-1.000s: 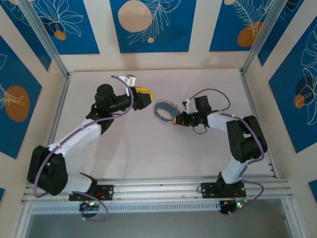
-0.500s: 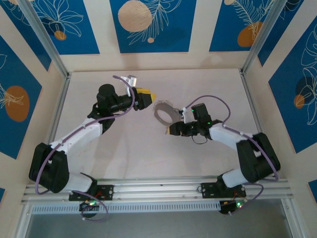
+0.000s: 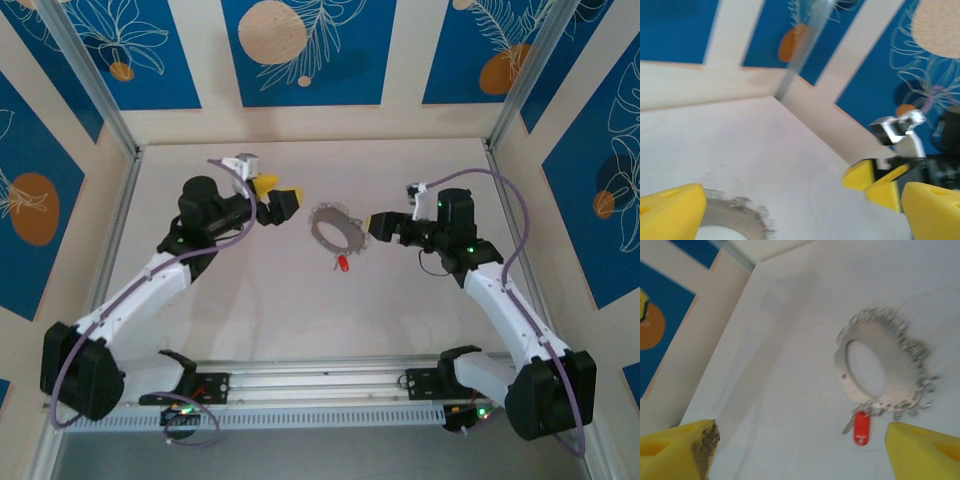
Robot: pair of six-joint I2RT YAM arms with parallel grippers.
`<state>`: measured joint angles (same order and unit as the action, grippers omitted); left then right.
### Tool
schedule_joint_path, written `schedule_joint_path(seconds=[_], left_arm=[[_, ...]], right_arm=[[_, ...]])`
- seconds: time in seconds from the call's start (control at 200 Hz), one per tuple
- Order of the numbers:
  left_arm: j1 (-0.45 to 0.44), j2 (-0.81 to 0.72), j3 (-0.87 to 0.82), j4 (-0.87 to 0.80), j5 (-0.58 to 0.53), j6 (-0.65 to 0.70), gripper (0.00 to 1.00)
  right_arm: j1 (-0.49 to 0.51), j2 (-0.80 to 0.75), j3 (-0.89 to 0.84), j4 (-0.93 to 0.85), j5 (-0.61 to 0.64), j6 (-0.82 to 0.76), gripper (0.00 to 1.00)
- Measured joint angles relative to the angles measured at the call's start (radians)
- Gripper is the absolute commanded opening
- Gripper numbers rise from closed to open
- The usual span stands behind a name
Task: Put the keys on the keyring
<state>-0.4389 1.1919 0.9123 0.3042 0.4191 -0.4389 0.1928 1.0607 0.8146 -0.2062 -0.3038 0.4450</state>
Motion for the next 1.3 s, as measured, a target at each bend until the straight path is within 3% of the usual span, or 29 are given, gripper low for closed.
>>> schedule_joint_path(seconds=[0.095, 0.16, 0.3, 0.515, 0.75, 0.925, 1.035, 1.3], left_arm=[[0.013, -0.069, -0.035, -0.033, -0.156, 0.078, 1.0], [0.035, -0.108, -0.074, -0.028, -0.255, 0.139, 1.0], [0.111, -0.166, -0.203, 0.025, -0.433, 0.251, 1.0], [0.24, -0.192, -0.389, 0.098, -0.561, 0.348, 1.0], [0.271, -0.068, -0.607, 0.283, -0.645, 0.428, 1.0], [0.274, 0.076, -0.652, 0.393, -0.661, 0.469, 1.0], [0.278, 0.229, -0.61, 0.514, -0.655, 0.484, 1.0], [0.298, 0.367, -0.6, 0.631, -0.618, 0.502, 1.0]], right_arm=[[-0.017, -0.014, 0.018, 0.004, 0.122, 0.0, 0.89], [-0.022, -0.013, 0.019, 0.022, 0.227, -0.003, 1.0], [-0.034, 0.02, -0.006, 0.122, 0.416, -0.014, 0.99], [-0.051, 0.113, -0.06, 0.233, 0.595, -0.085, 0.99], [-0.08, 0.265, -0.135, 0.403, 0.721, -0.199, 0.99], [-0.087, 0.348, -0.198, 0.508, 0.753, -0.258, 0.99], [-0.096, 0.419, -0.252, 0.686, 0.732, -0.287, 0.99], [-0.187, 0.463, -0.439, 0.926, 0.544, -0.302, 0.99]])
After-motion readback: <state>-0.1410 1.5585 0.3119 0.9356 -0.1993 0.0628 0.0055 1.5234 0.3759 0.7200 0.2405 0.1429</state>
